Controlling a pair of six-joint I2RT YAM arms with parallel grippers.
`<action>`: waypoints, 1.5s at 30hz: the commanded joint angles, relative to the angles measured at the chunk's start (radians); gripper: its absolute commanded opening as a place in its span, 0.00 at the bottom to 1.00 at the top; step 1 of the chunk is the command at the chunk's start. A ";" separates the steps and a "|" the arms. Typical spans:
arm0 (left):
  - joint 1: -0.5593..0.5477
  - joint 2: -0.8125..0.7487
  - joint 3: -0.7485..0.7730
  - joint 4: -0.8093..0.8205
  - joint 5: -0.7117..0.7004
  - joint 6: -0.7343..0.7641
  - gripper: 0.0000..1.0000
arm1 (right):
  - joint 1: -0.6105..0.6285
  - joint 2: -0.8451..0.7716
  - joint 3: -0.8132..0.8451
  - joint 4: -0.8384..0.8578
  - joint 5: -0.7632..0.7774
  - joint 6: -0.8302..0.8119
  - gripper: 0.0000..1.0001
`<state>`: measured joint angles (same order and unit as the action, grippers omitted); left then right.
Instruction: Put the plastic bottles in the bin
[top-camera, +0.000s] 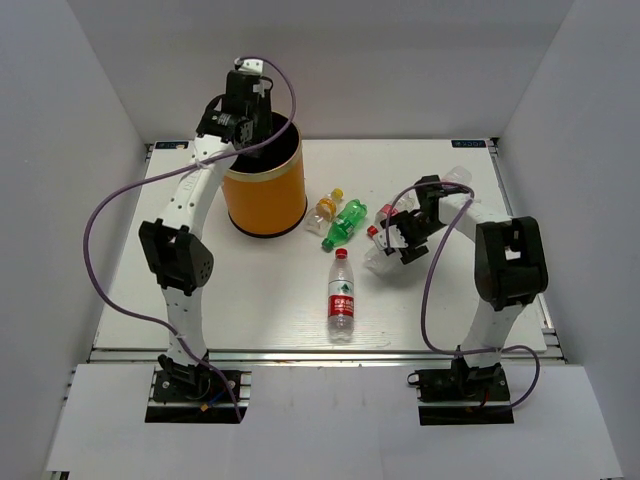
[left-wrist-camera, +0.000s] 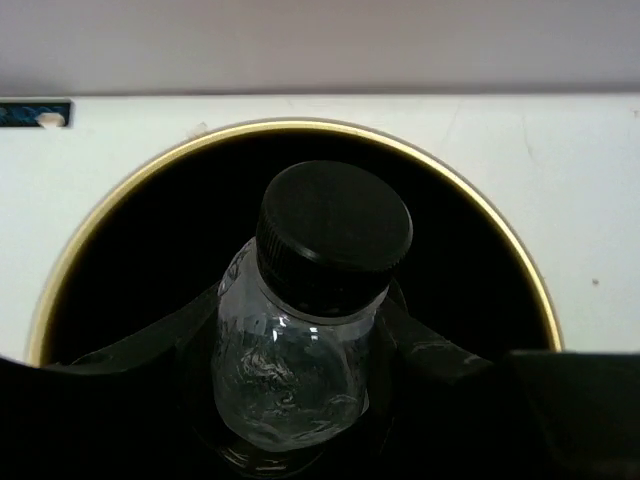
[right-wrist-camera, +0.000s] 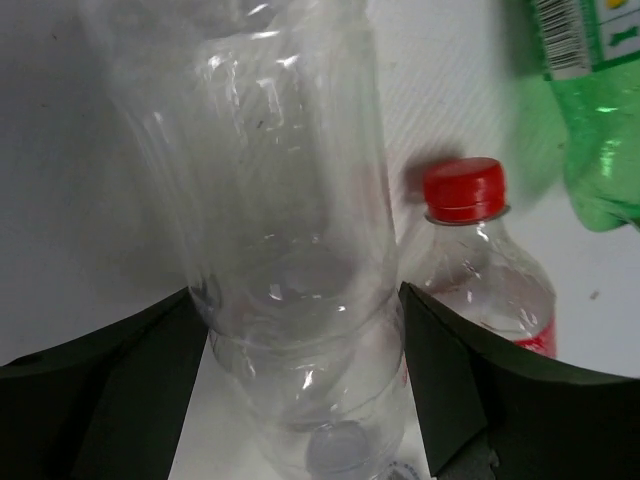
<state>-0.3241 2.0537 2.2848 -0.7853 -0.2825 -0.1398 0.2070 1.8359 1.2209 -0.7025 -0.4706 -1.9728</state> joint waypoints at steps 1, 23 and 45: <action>0.014 -0.047 -0.080 0.013 0.091 -0.038 0.43 | 0.015 0.034 0.011 -0.002 0.050 -0.155 0.80; -0.174 -0.585 -0.717 0.041 0.921 0.112 1.00 | -0.020 0.049 0.710 -0.329 -0.453 0.814 0.06; -0.426 -0.517 -1.116 0.215 0.643 0.002 1.00 | 0.288 0.471 1.146 1.514 -0.435 2.481 0.23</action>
<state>-0.7292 1.5631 1.1694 -0.5911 0.3904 -0.1143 0.4374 2.3314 2.3283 0.5686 -0.9222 0.4061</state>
